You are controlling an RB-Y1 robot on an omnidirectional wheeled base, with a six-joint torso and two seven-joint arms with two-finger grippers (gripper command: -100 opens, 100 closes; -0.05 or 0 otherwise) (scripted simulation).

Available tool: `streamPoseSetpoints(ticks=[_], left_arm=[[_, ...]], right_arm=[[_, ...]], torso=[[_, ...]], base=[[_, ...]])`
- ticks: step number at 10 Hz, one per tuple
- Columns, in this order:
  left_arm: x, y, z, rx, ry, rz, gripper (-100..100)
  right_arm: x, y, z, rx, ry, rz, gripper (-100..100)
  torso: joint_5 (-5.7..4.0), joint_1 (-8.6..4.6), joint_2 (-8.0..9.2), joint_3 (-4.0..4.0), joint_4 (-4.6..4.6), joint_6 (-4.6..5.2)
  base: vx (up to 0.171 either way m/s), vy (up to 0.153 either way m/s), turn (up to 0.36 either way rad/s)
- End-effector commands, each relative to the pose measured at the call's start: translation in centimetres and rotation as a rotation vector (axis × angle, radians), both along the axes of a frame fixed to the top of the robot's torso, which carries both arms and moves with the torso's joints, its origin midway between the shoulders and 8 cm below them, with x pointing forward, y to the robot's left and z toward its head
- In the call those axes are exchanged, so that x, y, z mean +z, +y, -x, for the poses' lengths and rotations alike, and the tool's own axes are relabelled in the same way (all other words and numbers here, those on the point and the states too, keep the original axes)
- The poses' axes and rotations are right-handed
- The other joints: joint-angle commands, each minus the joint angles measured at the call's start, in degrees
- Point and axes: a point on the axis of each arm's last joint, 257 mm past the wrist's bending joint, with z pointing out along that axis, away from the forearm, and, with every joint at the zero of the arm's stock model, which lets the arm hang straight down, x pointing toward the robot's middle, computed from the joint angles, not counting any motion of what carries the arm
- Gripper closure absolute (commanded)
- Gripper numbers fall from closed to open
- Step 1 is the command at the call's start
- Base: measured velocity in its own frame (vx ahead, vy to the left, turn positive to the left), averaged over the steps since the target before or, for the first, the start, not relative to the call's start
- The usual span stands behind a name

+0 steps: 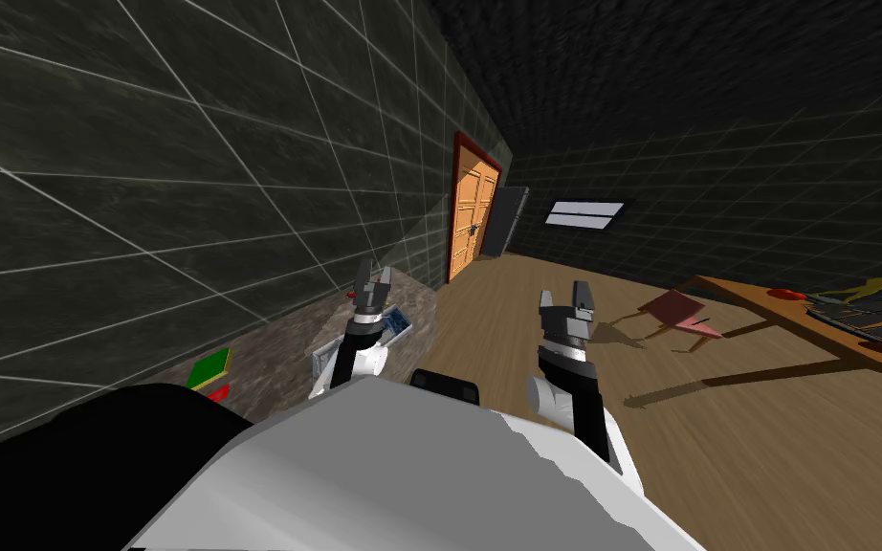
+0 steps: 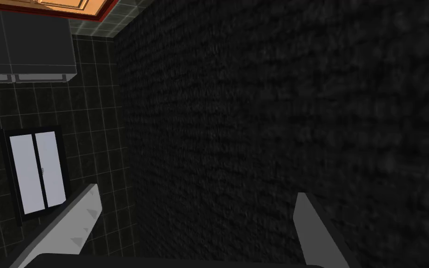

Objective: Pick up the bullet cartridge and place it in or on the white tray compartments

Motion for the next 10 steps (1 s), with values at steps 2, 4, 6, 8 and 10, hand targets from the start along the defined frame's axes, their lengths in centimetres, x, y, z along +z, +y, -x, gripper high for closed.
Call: streamPoseSetpoints(ticks=[2,4,6,8,10], left_arm=[[-1.7,1.5,-0.6,0.005,0.060,-0.031,-100],[-3.3,3.4,-1.1,0.020,0.122,-0.047,-100],[-5.2,5.8,-1.6,0.043,0.201,-0.065,-100],[-7.3,8.8,-2.0,0.076,0.295,-0.088,-100],[-8.3,10.7,-2.1,0.090,0.345,-0.079,-100]], right_arm=[[0.0,0.0,0.0,0.000,0.000,0.000,0],[0.0,0.0,0.0,0.000,0.000,0.000,0],[0.0,0.0,0.0,0.000,0.000,0.000,0],[0.0,0.0,0.0,0.000,0.000,0.000,0],[0.0,0.0,0.0,0.000,0.000,0.000,0]], torso=[[0.00,0.00,0.06,0.03,0.01,0.01],[0.00,0.01,0.25,0.14,0.05,0.00],[0.00,0.01,0.23,0.13,0.05,0.01],[-0.01,-0.01,0.21,0.13,0.05,0.01],[0.00,0.00,0.15,0.09,0.04,-0.01]], base=[[-0.037,-0.010,-0.107],[-0.064,-0.008,-0.122],[-0.055,-0.014,-0.156],[-0.047,-0.018,-0.192],[-0.030,-0.014,-0.080]])
